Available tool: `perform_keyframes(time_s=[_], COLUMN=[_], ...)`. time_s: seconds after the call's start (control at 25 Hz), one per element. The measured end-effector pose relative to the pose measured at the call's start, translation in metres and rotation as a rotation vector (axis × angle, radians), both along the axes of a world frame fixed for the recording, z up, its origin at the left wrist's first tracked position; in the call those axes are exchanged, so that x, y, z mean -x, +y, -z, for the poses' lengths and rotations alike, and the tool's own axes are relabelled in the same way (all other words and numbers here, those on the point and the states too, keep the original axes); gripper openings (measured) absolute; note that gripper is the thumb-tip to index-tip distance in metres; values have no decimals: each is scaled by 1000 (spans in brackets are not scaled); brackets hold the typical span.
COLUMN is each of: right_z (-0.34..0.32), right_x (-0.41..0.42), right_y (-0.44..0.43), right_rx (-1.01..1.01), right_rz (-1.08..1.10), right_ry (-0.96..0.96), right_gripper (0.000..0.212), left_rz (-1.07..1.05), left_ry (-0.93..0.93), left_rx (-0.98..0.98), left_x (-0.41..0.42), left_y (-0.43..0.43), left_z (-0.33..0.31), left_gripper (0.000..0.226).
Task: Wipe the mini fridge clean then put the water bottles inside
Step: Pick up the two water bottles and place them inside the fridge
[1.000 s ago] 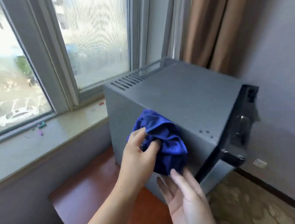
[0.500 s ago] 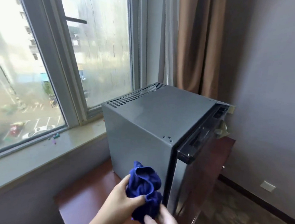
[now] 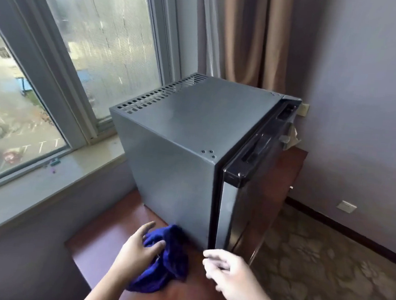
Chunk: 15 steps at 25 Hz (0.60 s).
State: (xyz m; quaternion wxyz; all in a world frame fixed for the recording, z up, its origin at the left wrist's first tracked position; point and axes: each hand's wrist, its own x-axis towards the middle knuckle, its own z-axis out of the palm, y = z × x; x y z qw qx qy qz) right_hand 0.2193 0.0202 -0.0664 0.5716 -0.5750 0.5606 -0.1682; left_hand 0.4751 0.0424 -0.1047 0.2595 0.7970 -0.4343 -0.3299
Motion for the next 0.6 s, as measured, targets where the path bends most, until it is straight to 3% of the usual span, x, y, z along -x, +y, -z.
perform_keyframes(time_s=[0.12, 0.32, 0.6], right_z=[4, 10, 5], right_x=[22, 95, 279], right_y=[-27, -75, -156], right_rx=[17, 0, 44], right_rz=[8, -28, 77], right_ry=[-88, -232, -254], right_gripper=[15, 15, 18], left_rz=[18, -106, -73], left_ry=[19, 176, 316], left_rx=[128, 326, 283], left_x=[27, 124, 311], left_y=[-7, -22, -83], left_z=[-14, -53, -57], left_gripper=[27, 12, 17])
